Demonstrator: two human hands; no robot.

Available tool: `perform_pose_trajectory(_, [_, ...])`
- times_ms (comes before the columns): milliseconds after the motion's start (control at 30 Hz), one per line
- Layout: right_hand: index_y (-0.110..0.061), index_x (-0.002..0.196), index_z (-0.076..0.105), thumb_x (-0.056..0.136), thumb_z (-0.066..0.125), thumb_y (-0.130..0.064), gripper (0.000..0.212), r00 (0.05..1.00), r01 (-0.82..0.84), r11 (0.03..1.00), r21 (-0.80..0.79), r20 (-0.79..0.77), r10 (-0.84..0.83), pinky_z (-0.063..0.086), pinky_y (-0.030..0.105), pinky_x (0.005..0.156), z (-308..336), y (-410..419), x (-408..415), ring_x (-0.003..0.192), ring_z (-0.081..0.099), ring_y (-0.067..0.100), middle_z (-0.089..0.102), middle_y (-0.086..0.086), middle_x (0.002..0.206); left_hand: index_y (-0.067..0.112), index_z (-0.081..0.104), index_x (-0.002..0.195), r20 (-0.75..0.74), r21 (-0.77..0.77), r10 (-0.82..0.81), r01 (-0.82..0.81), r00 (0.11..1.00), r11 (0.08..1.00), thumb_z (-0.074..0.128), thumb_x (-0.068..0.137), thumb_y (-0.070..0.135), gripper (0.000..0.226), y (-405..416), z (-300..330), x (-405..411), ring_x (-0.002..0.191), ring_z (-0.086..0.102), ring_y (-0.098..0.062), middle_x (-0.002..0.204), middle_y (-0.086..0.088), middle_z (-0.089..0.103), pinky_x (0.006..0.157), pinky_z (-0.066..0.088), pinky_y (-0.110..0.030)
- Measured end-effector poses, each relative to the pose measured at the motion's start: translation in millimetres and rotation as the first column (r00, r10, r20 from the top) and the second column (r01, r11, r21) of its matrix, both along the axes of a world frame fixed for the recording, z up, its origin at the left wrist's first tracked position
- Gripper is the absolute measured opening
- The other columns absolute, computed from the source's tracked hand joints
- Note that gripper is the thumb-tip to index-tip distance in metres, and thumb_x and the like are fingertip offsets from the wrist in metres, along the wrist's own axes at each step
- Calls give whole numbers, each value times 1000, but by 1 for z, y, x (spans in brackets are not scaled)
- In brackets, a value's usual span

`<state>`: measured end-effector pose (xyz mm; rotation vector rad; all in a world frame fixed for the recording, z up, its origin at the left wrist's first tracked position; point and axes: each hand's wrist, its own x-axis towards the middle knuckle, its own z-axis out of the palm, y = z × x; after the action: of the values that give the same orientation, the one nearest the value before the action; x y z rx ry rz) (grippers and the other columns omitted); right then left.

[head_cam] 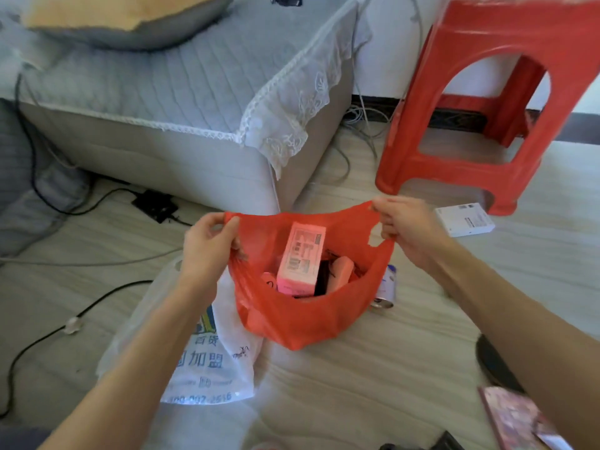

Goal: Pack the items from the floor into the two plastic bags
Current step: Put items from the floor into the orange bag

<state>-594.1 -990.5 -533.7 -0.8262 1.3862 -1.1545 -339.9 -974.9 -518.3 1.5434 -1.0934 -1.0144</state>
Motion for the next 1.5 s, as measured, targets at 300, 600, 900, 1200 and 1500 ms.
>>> perform_pose_trajectory(300, [-8,67,53,90,53,-8,23,958,-79,990,-115,-285,44,32,20,42,12,38,24,35,38,4,43,3,49,9,58,89,389,-98,13,28,921,995,55,90,12,4,5,24,17,33,46,-3,57,-3,57,44,46,-24])
perform_pose_trajectory(600, [-8,79,61,91,54,-8,14,981,-72,996,52,-178,81,47,15,53,17,66,10,58,60,10,64,7,72,13,62,76,323,117,-124,91,938,989,57,87,9,12,24,25,13,52,59,-15,69,-8,63,64,52,-32])
perform_pose_trajectory(900, [-9,95,59,92,54,-14,8,998,33,997,65,-63,-29,49,28,73,39,90,-17,74,64,19,68,7,84,-1,63,108,203,130,-130,105,971,986,53,89,5,22,38,50,5,72,62,-18,87,-10,66,69,49,-29])
perform_pose_trajectory(1200, [-15,125,51,87,61,-29,42,806,48,997,-61,-587,-74,43,29,90,25,140,-87,108,56,18,59,3,117,16,46,131,791,-60,-411,725,454,686,57,89,23,45,64,59,-120,117,47,-13,129,1,47,95,33,-17])
perform_pose_trajectory(1500, [-15,136,40,91,54,-32,50,533,23,989,145,-839,111,34,30,101,-90,188,-179,127,40,23,42,6,139,11,49,120,873,75,-445,847,200,526,58,75,17,46,77,-86,-226,108,57,-33,121,-16,56,84,49,-35])
